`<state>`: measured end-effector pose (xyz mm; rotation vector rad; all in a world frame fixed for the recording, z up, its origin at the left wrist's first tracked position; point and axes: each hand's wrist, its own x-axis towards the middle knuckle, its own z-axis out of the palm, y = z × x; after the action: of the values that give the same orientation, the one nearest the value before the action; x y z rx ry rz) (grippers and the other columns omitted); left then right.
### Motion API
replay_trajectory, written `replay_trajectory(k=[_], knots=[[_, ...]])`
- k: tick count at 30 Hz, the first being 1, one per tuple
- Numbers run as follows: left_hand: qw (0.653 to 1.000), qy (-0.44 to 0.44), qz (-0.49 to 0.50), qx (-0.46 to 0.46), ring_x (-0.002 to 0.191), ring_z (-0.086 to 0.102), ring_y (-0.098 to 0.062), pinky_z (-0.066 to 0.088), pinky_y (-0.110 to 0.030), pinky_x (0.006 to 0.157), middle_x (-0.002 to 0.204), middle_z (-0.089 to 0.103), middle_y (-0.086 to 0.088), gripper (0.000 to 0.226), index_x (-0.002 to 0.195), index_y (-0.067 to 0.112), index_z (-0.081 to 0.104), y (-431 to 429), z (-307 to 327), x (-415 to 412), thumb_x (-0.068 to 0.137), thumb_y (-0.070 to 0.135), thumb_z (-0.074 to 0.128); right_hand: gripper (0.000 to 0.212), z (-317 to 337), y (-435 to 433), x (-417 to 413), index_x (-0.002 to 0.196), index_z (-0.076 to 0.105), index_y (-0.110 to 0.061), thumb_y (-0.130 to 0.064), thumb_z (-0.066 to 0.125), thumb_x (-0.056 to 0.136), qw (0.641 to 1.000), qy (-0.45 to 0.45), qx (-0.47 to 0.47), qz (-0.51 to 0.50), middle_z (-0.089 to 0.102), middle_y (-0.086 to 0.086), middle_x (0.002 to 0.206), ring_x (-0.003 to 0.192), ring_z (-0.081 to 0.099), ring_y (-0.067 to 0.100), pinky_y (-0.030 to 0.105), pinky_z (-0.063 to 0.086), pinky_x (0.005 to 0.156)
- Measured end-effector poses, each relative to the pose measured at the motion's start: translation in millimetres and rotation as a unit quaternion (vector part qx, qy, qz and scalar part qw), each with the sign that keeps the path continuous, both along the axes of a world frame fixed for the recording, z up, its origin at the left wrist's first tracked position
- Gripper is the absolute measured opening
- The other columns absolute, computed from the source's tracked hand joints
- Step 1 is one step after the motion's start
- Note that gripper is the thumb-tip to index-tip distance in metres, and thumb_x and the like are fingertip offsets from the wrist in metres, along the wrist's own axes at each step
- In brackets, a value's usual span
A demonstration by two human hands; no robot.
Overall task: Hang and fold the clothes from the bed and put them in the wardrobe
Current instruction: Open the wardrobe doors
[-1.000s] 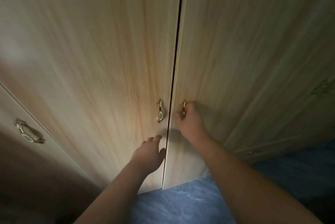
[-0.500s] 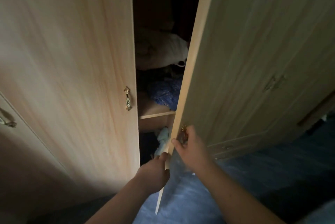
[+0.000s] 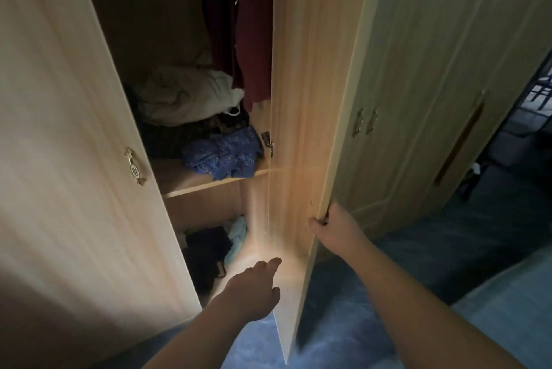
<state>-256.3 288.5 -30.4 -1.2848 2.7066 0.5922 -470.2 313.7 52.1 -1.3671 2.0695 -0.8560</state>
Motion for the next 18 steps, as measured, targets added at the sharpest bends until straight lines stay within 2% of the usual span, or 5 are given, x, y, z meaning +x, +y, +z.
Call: replay_trajectory(k=[4, 7, 11, 14, 18], knots=[[0.999, 0.018, 0.024, -0.018, 0.124, 0.052, -0.023, 0.047, -0.041, 0.097, 0.142, 0.047, 0.001, 0.060, 0.152, 0.034, 0.021, -11.8, 14.0, -1.0, 0.096, 0.041, 0.043, 0.031, 9.4, 12.6, -16.0, 0.119, 0.053, -0.022, -0.033, 0.063, 0.092, 1.000, 0.023, 0.015, -0.002, 0.066, -0.005, 0.114, 0.102, 0.064, 0.015, 0.043, 0.054, 0.094], [0.998, 0.029, 0.045, -0.027, 0.121, 0.055, -0.026, 0.048, -0.039, 0.094, 0.141, 0.049, -0.001, 0.058, 0.150, 0.034, 0.022, -26.7, 21.1, 3.0, 0.096, 0.042, 0.043, 0.020, 7.2, 28.9, -8.0, 0.110, 0.053, -0.025, -0.030, 0.060, 0.093, 0.998, 0.064, -0.002, -0.011, 0.064, -0.006, 0.102, 0.093, 0.063, 0.013, 0.042, 0.056, 0.086], [0.996, 0.031, 0.071, -0.040, 0.118, 0.055, -0.026, 0.048, -0.042, 0.097, 0.140, 0.051, -0.002, 0.058, 0.148, 0.032, 0.028, -46.4, 23.3, 13.3, 0.094, 0.042, 0.046, 0.037, 3.0, 52.4, 20.6, 0.122, 0.044, -0.027, -0.030, 0.058, 0.088, 0.990, 0.128, -0.054, -0.034, 0.055, -0.004, 0.114, 0.103, 0.058, 0.016, 0.036, 0.053, 0.084], [0.994, 0.047, 0.092, -0.042, 0.123, 0.052, -0.025, 0.046, -0.042, 0.100, 0.143, 0.049, 0.001, 0.056, 0.147, 0.032, 0.033, -57.0, 20.8, 25.9, 0.093, 0.041, 0.047, 0.051, 1.3, 57.2, 49.0, 0.134, 0.034, -0.028, -0.033, 0.052, 0.087, 0.975, 0.211, -0.066, -0.016, 0.049, -0.004, 0.126, 0.113, 0.052, 0.018, 0.031, 0.049, 0.082], [0.991, 0.059, 0.097, -0.070, 0.124, 0.050, -0.024, 0.046, -0.042, 0.100, 0.135, 0.054, 0.004, 0.048, 0.137, 0.031, 0.045, -78.5, 20.8, 55.6, 0.090, 0.041, 0.047, 0.056, -5.4, 22.0, 86.8, 0.143, 0.031, -0.029, -0.037, 0.047, 0.090, 0.956, 0.274, -0.069, 0.076, 0.043, -0.005, 0.145, 0.130, 0.042, 0.018, 0.037, 0.044, 0.104]])
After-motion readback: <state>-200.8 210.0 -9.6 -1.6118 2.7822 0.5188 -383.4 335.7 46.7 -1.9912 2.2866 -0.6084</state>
